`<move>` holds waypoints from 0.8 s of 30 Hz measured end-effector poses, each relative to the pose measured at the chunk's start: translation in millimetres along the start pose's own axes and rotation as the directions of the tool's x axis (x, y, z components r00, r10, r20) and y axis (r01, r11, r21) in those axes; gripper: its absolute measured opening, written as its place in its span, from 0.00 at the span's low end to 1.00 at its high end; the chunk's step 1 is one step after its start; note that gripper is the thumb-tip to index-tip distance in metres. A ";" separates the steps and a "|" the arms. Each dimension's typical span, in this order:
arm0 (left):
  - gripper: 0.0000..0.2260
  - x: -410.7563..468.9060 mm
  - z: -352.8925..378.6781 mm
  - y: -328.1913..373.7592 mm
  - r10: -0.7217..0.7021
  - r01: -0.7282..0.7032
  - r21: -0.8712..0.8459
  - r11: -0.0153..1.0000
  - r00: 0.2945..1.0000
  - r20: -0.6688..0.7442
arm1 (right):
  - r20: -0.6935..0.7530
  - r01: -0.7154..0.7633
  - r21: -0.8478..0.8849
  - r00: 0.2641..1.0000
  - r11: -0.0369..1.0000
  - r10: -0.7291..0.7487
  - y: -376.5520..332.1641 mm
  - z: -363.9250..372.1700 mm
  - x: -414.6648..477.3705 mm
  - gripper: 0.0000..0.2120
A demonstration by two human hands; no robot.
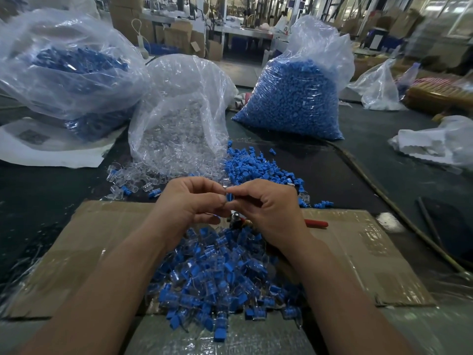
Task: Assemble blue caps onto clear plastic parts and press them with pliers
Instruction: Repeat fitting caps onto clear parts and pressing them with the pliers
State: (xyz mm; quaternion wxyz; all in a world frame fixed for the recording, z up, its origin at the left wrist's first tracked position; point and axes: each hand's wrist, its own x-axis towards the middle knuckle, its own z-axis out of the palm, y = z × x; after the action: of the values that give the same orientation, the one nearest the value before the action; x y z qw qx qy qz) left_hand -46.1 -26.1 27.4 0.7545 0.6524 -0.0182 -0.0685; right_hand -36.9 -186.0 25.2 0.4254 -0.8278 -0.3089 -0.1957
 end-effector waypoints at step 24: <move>0.04 4.1 -3.6 -2.7 0.038 -0.044 -0.045 0.998 0.992 -0.118 | 0.110 -0.470 -0.313 0.845 0.825 0.523 30.2 -57.0 1.8 0.14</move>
State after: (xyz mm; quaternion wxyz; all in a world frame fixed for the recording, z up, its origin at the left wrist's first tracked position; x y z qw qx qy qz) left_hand -41.8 -23.5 23.9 0.7709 0.6366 0.0144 -0.0151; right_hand -18.6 -245.9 40.6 0.3115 -0.9451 -0.0910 -0.0380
